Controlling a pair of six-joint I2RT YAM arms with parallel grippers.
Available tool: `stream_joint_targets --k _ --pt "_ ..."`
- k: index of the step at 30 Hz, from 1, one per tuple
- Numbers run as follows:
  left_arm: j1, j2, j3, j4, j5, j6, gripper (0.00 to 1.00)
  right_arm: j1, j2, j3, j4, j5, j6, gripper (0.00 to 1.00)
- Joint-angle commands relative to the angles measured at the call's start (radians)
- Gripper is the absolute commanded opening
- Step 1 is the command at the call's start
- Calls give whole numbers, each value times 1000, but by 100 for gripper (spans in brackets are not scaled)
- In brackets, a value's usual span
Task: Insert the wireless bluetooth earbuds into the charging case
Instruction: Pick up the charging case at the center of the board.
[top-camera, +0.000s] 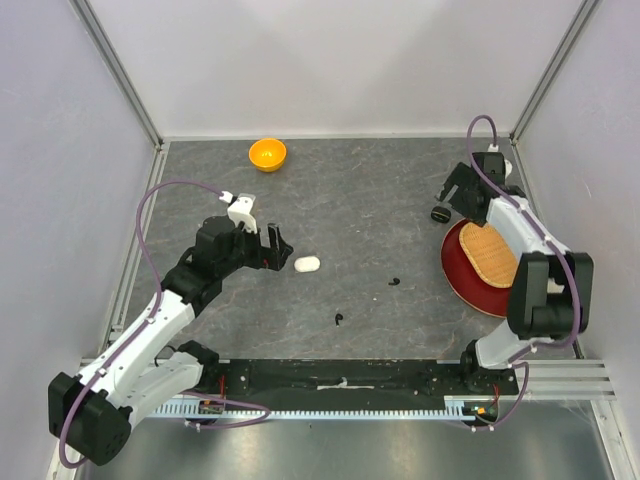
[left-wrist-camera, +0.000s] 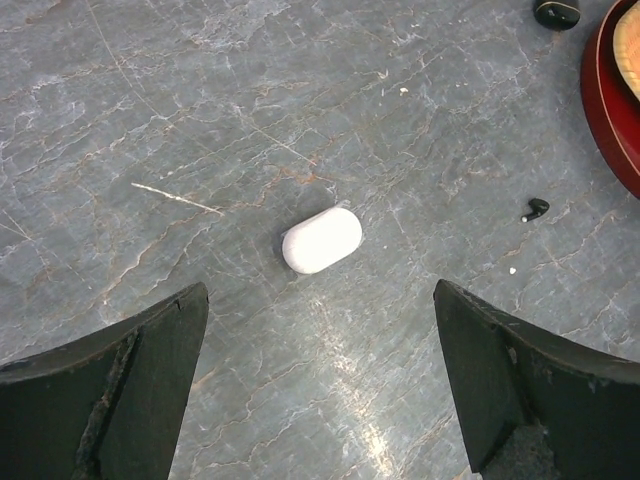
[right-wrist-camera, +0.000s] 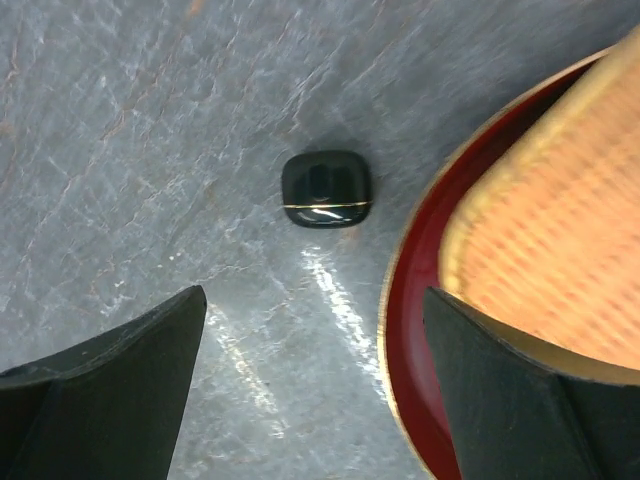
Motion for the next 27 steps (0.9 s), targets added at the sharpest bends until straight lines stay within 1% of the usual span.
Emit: stream_joint_targets --k 1,2,4,7,8,9,11,12,13,14,17,22,27 --pt "7 -7 21 16 29 -31 100 15 91 104 24 -131 144 95" --pt "7 -12 6 21 30 -49 100 15 116 127 10 -114 236 96" --pt "7 -21 -16 43 27 -65 100 15 134 145 13 -114 290 96" --pt "7 -24 -36 72 12 -82 100 17 154 176 11 -27 443 98" --pt "7 -21 -37 76 9 -85 100 22 156 185 -5 25 482 98" --pt "7 -12 -33 75 9 -85 100 22 160 191 -28 54 598 98" --pt "7 -1 -20 56 4 -80 100 22 182 211 -86 88 683 98" --pt "7 4 -17 49 0 -82 100 22 195 230 -120 96 756 98" --pt "7 10 -11 43 3 -82 100 23 227 254 -158 111 786 98" --pt "7 10 -13 44 1 -82 100 26 249 317 -253 125 813 98" --pt "7 11 -14 43 4 -86 100 38 324 414 -382 176 893 98" --pt "7 7 -13 38 -5 -85 100 40 378 423 -409 139 988 97" --pt "7 8 -14 36 -8 -86 100 42 370 379 -412 146 1074 94"
